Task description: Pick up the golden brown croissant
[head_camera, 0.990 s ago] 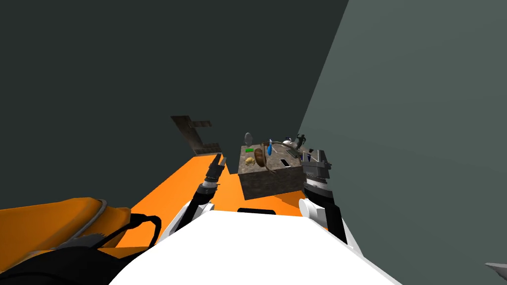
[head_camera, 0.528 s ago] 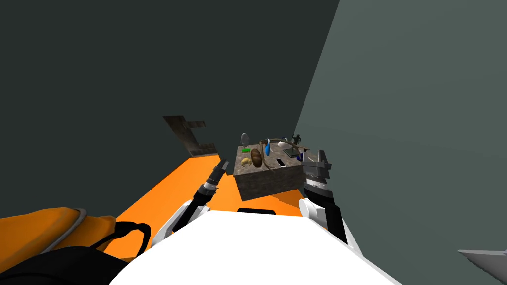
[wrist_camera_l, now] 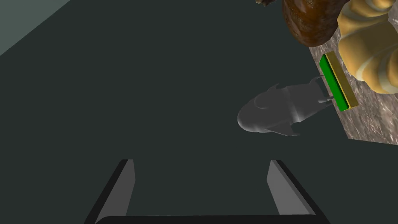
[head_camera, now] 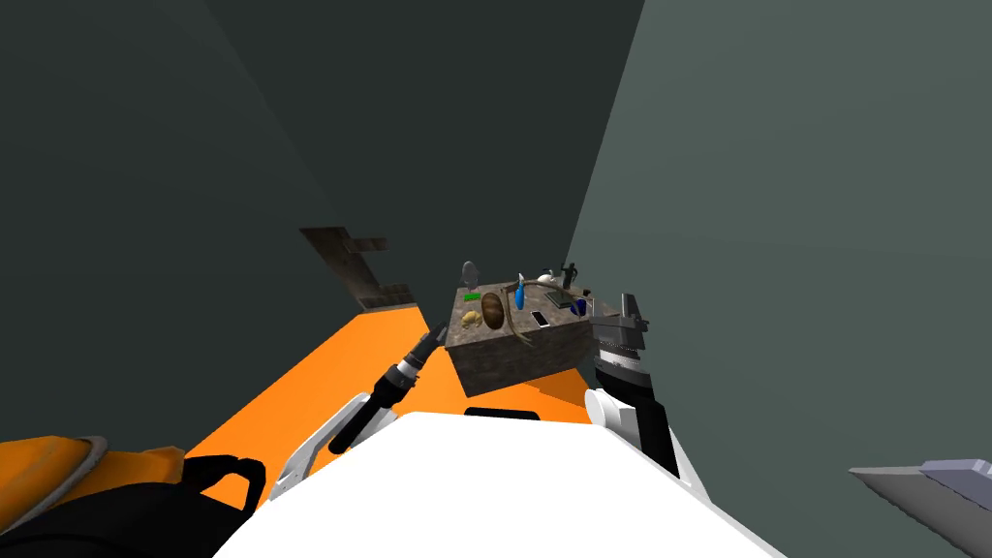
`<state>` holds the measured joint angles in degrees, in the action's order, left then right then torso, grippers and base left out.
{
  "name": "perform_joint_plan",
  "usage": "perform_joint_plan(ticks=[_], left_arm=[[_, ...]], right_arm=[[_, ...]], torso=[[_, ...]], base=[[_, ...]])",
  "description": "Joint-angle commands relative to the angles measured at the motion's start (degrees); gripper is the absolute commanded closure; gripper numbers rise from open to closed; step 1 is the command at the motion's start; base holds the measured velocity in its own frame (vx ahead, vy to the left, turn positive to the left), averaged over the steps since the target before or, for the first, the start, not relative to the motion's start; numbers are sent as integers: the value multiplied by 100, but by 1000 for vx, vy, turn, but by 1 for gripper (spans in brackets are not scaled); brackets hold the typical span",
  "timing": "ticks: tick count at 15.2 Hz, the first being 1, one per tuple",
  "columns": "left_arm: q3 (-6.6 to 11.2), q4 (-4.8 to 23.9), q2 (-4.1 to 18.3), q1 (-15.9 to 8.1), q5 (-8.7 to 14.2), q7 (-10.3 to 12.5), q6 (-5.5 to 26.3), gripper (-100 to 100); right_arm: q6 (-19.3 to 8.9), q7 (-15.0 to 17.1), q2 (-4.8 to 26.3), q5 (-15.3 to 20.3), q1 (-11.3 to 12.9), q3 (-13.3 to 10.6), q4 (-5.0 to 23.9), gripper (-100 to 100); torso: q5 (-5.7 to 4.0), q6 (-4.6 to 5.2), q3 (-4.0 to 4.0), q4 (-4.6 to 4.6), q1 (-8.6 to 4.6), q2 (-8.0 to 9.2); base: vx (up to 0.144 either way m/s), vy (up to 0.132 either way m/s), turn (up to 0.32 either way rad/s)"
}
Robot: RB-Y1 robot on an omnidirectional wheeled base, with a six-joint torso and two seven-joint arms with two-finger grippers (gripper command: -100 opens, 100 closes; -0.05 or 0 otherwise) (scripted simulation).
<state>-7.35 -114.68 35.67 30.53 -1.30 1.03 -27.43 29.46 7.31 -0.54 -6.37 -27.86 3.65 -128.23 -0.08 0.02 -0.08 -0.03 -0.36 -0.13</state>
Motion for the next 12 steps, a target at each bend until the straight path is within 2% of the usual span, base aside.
perform_joint_plan(ticks=[1, 2, 3, 4, 5, 6, 7, 8, 9, 10, 11, 12], left_arm=[[-40, 105, 286, 0, -45, 20, 61, -100], [-40, 105, 308, 0, -45, 20, 61, -100], [-80, 277, 508, -4, -95, 48, 99, -100], [-80, 277, 596, -4, -95, 48, 99, -100], [-120, 451, 751, -8, -147, 74, 140, -100], [-120, 451, 884, -8, -147, 74, 140, -100], [-160, 626, 1024, -12, -199, 100, 181, -100], [-160, 626, 1155, -12, -199, 100, 181, -100], [-160, 626, 1171, -12, -199, 100, 181, -100], [-200, 802, 1375, -17, -252, 124, 224, -100], [-200, 802, 1455, -17, -252, 124, 224, -100], [-241, 978, 1605, -21, -306, 147, 268, -100]], right_arm=[[0, 0, 0, 0, 0, 0, 0, 0], [0, 0, 0, 0, 0, 0, 0, 0], [0, 0, 0, 0, 0, 0, 0, 0], [0, 0, 0, 0, 0, 0, 0, 0], [0, 0, 0, 0, 0, 0, 0, 0], [0, 0, 0, 0, 0, 0, 0, 0], [0, 0, 0, 0, 0, 0, 0, 0], [0, 0, 0, 0, 0, 0, 0, 0], [0, 0, 0, 0, 0, 0, 0, 0], [0, 0, 0, 0, 0, 0, 0, 0], [0, 0, 0, 0, 0, 0, 0, 0], [0, 0, 0, 0, 0, 0, 0, 0]], torso=[[0, 0, 0, 0, 0, 0], [-1, 0, 1, 1, 0, 2], [0, -2, 3, 1, 5, 4], [1, 0, 3, 1, 5, 5], [0, -1, 3, 1, 4, 4], [0, 1, 1, 1, 1, 2], [-1, 0, 0, 0, -1, 0], [-1, 0, -1, 0, -5, -3], [-2, 0, -2, 0, -5, -3], [-1, -2, 0, 0, 1, 0], [0, 0, 2, 1, 1, 4], [-1, 0, 3, 1, 2, 4]], base=[[24, -86, -68], [17, -62, -20], [21, -73, -73], [26, -77, -76], [34, -90, -113], [39, -94, -86], [49, -102, -96], [44, -97, -70], [28, -70, -23], [20, -77, -78], [24, -78, -86], [42, -85, -106]])
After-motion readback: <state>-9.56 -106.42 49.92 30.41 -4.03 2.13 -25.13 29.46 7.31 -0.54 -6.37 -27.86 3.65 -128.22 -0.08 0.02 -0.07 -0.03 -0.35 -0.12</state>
